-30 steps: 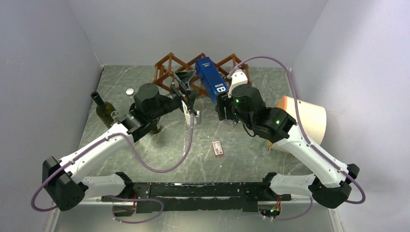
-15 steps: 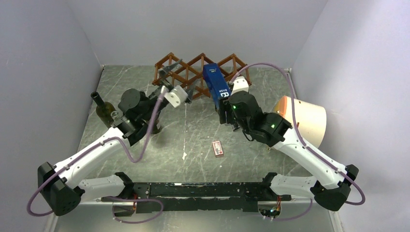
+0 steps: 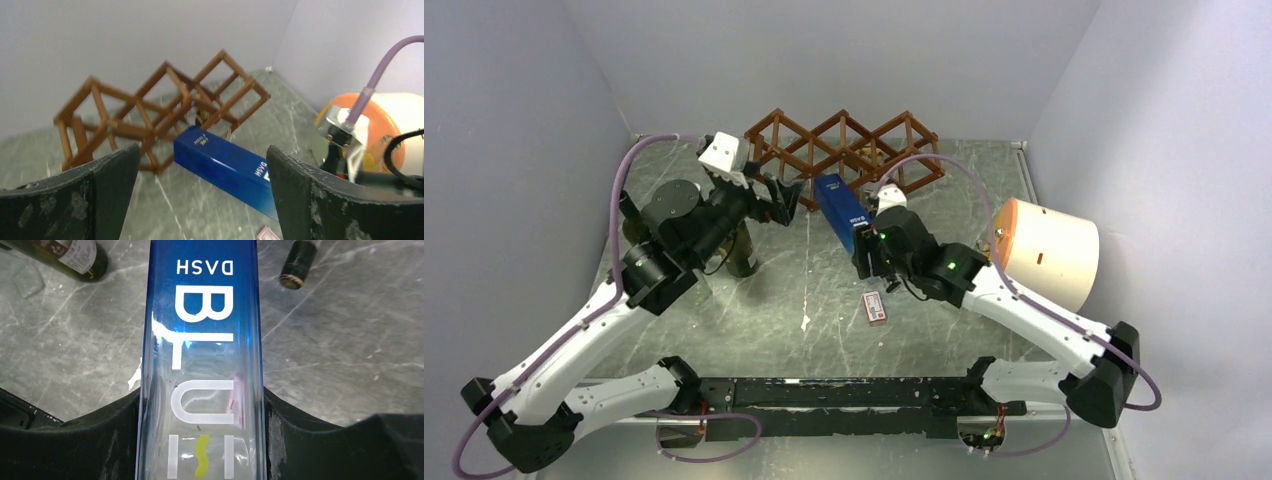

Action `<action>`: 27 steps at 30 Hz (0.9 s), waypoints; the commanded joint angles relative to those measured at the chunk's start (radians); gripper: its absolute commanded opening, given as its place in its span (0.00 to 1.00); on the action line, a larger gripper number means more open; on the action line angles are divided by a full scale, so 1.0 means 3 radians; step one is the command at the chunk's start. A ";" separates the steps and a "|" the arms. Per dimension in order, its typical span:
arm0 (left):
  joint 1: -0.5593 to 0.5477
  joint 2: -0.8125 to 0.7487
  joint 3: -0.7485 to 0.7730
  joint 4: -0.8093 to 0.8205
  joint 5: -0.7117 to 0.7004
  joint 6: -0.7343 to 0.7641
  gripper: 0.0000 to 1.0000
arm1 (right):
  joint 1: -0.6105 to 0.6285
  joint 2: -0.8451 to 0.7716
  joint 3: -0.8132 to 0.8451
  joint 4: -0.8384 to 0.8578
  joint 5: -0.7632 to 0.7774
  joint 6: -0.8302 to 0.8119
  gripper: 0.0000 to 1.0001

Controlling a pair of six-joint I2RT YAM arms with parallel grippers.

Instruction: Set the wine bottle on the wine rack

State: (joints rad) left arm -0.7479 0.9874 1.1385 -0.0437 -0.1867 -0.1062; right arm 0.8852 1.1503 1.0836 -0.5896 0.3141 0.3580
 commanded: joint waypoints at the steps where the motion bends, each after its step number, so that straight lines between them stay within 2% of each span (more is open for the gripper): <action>1: -0.0004 -0.0283 -0.0120 -0.0811 -0.0357 -0.0625 1.00 | 0.0005 0.0103 -0.0114 0.1000 -0.0091 0.0209 0.00; 6: 0.0002 -0.0449 -0.0131 -0.0964 -0.0335 -0.0621 1.00 | 0.0011 0.0374 -0.0250 0.1392 -0.0093 0.0357 0.00; 12: 0.0002 -0.0520 -0.0163 -0.0977 -0.0339 -0.0482 1.00 | 0.0056 0.0756 -0.0252 0.1674 0.0211 0.0568 0.00; 16: 0.0000 -0.0488 -0.0170 -0.0928 -0.0159 -0.0474 1.00 | 0.0065 0.0819 -0.0431 0.1940 0.0242 0.0716 0.00; 27: 0.0005 -0.0500 -0.0285 -0.0792 -0.0299 -0.0375 1.00 | 0.0071 0.0951 -0.0464 0.2321 0.0144 0.0859 0.00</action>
State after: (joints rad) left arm -0.7479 0.8474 1.0576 -0.3107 -0.2665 -0.2428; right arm 0.9009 1.4574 0.9226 -0.1596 0.3134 0.5816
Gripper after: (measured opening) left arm 0.995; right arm 0.635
